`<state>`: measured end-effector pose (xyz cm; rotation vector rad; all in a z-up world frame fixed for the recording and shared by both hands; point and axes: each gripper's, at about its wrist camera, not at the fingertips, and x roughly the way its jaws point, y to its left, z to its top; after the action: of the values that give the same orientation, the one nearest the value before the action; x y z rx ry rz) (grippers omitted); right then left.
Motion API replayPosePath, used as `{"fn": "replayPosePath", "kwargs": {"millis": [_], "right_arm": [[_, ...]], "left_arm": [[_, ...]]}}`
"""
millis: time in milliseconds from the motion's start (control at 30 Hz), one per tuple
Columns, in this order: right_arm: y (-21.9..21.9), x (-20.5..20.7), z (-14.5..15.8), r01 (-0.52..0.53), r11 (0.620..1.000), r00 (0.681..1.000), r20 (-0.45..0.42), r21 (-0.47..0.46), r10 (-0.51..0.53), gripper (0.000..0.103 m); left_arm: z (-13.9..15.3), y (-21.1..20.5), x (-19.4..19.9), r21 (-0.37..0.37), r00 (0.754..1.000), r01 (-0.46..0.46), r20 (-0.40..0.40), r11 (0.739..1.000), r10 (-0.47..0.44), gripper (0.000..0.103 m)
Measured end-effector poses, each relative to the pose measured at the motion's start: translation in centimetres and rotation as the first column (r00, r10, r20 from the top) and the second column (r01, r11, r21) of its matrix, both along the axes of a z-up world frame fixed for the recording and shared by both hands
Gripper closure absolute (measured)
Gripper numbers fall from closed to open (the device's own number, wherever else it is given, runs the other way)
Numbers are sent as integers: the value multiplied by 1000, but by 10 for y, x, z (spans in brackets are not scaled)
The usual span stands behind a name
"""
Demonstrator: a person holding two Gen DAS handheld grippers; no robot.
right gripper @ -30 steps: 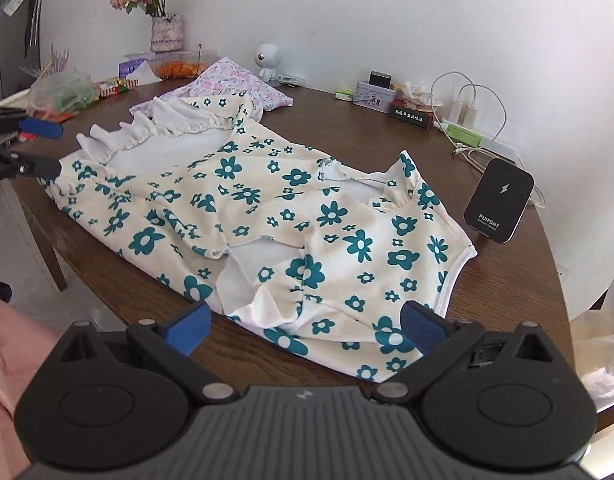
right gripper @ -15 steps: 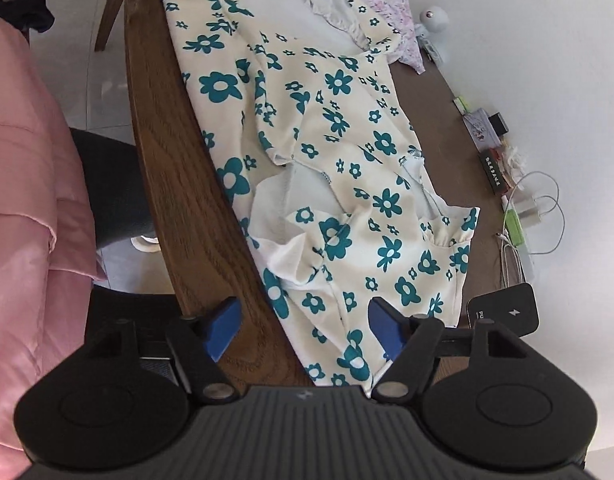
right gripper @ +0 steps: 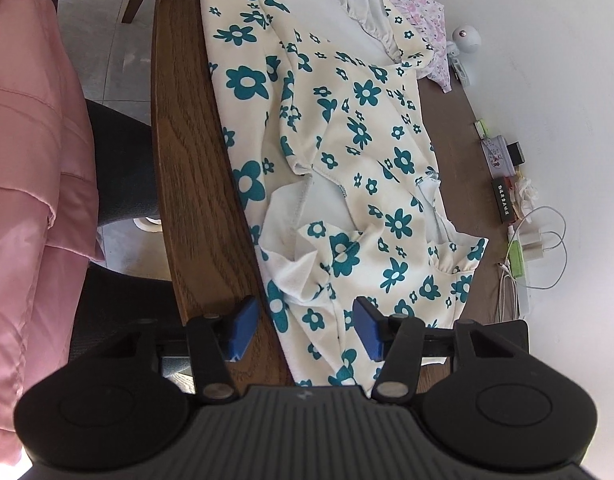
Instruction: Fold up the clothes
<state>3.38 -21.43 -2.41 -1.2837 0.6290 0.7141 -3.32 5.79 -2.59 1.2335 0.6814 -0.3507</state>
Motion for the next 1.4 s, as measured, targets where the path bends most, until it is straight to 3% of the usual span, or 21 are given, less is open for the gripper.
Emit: {"fn": "replayPosePath", "kwargs": {"millis": [100,300,333,433,500,600,733,833,1000,1233,1400], "right_arm": [[2,1,-2,-16,1000,1000,9,-15,16,54],[7,2,-7,-48,998,999,20,-46,49,70],[8,2,-8,-53,997,998,18,-52,54,75],[10,1,-9,-59,996,998,15,-69,61,76],[10,1,-9,-61,996,998,12,-72,62,81],[10,-3,-13,-81,993,996,26,-90,84,88],[9,-7,-16,-105,989,993,50,-109,111,93],[7,-7,-13,-102,990,993,50,-98,107,94],[2,-5,6,-85,995,996,13,-46,86,95],[-4,44,46,-4,998,997,-81,64,10,95],[1,96,56,39,998,987,-158,55,-30,95]], "left_arm": [[-4,2,0,20,1000,17,-2,1000,-17,69],[-20,1,2,76,998,55,9,996,-56,70],[-23,1,2,89,998,63,16,994,-65,71],[-31,2,2,139,995,83,41,987,-89,78],[-31,2,1,137,994,93,49,986,-101,91],[-31,2,-1,135,991,104,66,985,-113,98],[-28,-1,-2,122,991,66,112,990,-80,99],[-20,-2,-1,70,990,29,136,997,-38,101],[-1,3,2,24,992,21,124,999,-24,101],[31,5,65,95,979,46,194,994,-64,101],[27,-1,127,185,985,91,126,978,-116,101]]}}
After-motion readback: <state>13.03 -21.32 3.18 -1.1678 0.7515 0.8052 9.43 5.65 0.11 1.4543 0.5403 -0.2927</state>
